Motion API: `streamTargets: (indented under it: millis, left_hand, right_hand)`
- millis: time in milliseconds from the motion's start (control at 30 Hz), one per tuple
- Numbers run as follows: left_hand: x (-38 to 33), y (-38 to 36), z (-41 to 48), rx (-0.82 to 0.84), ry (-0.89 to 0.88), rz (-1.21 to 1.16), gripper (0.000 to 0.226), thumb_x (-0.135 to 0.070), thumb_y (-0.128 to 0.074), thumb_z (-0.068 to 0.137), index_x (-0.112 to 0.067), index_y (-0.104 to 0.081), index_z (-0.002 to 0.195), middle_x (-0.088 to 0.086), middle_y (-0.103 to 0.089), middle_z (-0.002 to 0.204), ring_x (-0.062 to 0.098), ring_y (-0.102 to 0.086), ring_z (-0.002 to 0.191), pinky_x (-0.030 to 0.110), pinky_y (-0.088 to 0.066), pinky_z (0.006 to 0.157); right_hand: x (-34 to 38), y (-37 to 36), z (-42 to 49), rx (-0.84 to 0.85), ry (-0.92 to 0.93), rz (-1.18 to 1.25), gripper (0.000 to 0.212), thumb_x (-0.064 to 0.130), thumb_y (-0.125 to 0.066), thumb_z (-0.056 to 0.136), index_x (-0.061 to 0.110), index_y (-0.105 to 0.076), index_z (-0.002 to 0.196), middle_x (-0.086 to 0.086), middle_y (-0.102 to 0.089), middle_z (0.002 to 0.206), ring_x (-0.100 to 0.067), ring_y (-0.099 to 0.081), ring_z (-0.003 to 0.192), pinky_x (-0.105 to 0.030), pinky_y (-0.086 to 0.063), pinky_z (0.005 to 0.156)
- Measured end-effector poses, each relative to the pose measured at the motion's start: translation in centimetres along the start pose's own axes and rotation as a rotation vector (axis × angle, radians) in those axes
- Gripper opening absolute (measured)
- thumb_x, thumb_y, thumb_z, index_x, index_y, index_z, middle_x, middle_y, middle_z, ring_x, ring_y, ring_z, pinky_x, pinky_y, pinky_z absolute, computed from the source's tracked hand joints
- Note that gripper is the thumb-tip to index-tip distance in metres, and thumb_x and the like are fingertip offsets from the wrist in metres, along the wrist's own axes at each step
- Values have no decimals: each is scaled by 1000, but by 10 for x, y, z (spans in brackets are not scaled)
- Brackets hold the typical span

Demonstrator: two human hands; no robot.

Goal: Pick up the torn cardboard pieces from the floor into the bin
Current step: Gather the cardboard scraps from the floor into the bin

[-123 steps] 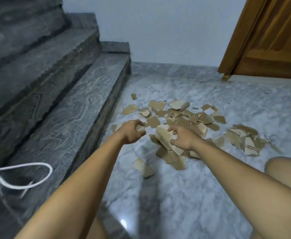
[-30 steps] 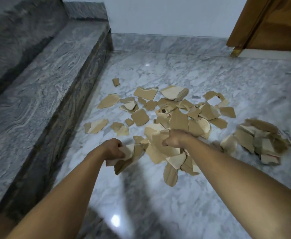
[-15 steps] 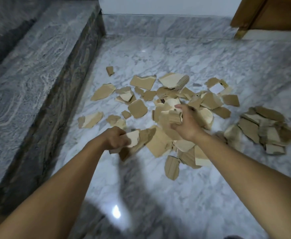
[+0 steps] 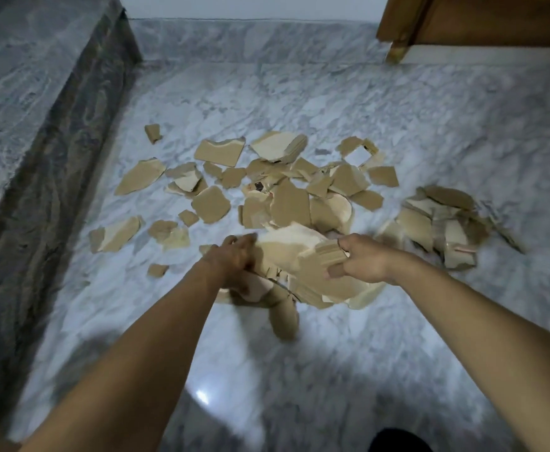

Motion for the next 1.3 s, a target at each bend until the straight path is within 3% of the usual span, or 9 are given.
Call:
streamTargets:
  millis: [100, 267, 400, 533, 700, 867, 1000, 1100, 1300]
  left_hand:
    - [6, -6, 1, -28, 61, -56, 101, -55, -84, 60, -29, -36, 144, 3, -13, 159, 35, -34, 128, 45, -44, 102]
    - [11, 11, -6, -148, 48, 2, 52, -57, -77, 66, -34, -57, 108, -2, -46, 118, 25, -44, 109, 38, -39, 83]
    - [21, 19, -23, -189, 111, -268, 53, -40, -84, 66, -22, -43, 96, -1, -51, 99, 25, -54, 94, 33, -37, 68]
    - [33, 34, -45, -195, 191, -503, 67, -30, -89, 64, -22, -41, 110, 6, -59, 99, 24, -54, 85, 30, -39, 56]
    - [47, 52, -67, -125, 239, -448, 45, -38, -81, 75, -23, -66, 114, 1, -63, 104, 19, -55, 92, 27, -41, 71]
    - [76, 45, -94, -103, 362, -563, 65, -46, -77, 78, -20, -57, 134, 4, -58, 129, 24, -57, 112, 33, -50, 90]
    - [95, 26, -108, -113, 393, -867, 77, -57, -84, 58, -15, -66, 120, 2, -68, 115, 22, -64, 101, 37, -55, 89]
    - [96, 20, -120, -90, 378, -1109, 53, -44, -84, 70, -11, -69, 109, 12, -73, 100, 29, -69, 83, 37, -57, 73]
    - [89, 9, -126, 12, 300, -1431, 55, -40, -81, 76, -9, -65, 119, 11, -72, 90, 26, -67, 77, 34, -53, 67]
  right_hand:
    - [-6, -14, 8, -29, 12, -14, 70, 70, -72, 60, 33, -60, 118, -2, -58, 118, -24, -51, 118, -38, -48, 96]
    - [-13, -16, 7, -37, 47, 160, 53, 38, -75, 86, 24, -54, 133, 4, -60, 117, -20, -56, 113, -29, -44, 86]
    - [-18, -7, 6, -98, 56, 200, 60, 42, -76, 82, 25, -50, 133, 4, -65, 118, -22, -60, 113, -41, -49, 100]
    - [-4, 5, 3, -148, 115, 287, 70, 35, -78, 82, 24, -43, 142, -1, -64, 123, -22, -61, 112, -38, -50, 97]
    - [24, 18, -3, -141, 194, 378, 33, 18, -76, 88, 29, -50, 104, 10, -60, 94, -16, -58, 97, -23, -42, 71]
    - [58, 6, -6, -78, 249, 356, 48, 16, -78, 86, 25, -53, 126, 6, -63, 109, -15, -60, 107, -27, -46, 88]
    - [73, -11, -7, -22, 272, 379, 48, 7, -73, 89, 29, -51, 126, 8, -60, 103, -14, -56, 101, -26, -45, 85]
    - [81, -21, -7, -11, 302, 390, 56, 5, -72, 89, 27, -48, 134, 5, -58, 110, -15, -55, 106, -25, -47, 85]
    - [93, -41, -5, -132, 365, 316, 42, -15, -59, 84, 24, -67, 73, 6, -65, 86, -15, -59, 88, -11, -44, 66]
Point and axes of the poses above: each hand's wrist, its own z-axis towards the middle knuckle, its own y-axis out of the back of the hand, x = y × z, the point moved 2 cm from there along z, towards the middle knuckle
